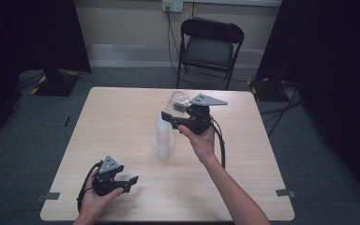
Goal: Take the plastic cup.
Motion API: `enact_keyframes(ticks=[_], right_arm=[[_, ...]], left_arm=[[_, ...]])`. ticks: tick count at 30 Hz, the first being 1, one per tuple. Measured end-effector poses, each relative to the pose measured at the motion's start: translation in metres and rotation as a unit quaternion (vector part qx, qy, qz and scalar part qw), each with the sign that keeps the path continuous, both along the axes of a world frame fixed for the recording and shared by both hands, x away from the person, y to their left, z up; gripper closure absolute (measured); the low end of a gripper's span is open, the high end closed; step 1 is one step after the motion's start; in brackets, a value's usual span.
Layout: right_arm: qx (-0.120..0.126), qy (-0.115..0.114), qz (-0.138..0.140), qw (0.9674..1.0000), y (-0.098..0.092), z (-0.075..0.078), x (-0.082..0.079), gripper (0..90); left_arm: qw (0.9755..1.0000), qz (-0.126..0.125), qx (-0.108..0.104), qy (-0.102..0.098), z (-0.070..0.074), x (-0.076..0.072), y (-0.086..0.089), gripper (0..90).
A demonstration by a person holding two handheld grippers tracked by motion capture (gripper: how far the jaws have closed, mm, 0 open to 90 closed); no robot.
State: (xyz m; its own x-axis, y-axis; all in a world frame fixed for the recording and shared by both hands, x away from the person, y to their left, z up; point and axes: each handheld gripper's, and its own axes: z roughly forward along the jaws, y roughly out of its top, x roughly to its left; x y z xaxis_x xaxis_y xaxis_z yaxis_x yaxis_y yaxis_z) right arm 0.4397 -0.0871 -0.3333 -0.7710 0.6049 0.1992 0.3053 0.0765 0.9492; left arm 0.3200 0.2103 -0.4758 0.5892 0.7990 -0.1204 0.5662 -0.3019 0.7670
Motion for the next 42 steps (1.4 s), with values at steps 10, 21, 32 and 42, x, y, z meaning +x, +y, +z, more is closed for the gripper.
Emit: enact_keyframes(ticks=[10, 21, 32, 42], right_arm=[[-0.003, 0.006, -0.013, 0.9999, -0.018, 0.002, -0.003, 36.2], [-0.006, 0.019, -0.020, 0.9996, -0.039, -0.003, -0.012, 36.2], [-0.010, 0.044, -0.018, 0.9988, -0.054, -0.020, -0.025, 36.2], [-0.021, 0.065, -0.004, 0.9977, -0.067, -0.027, -0.038, 35.9]], left_arm=[[1.0000, -0.003, -0.009, -0.002, 0.002, 0.000, -0.002, 24.4], [0.9996, -0.014, -0.021, -0.013, 0.004, -0.003, -0.003, 22.9], [0.9973, -0.051, -0.045, -0.028, 0.010, -0.009, -0.013, 16.3], [0.9943, -0.054, -0.061, -0.069, 0.018, -0.008, -0.027, 23.5]])
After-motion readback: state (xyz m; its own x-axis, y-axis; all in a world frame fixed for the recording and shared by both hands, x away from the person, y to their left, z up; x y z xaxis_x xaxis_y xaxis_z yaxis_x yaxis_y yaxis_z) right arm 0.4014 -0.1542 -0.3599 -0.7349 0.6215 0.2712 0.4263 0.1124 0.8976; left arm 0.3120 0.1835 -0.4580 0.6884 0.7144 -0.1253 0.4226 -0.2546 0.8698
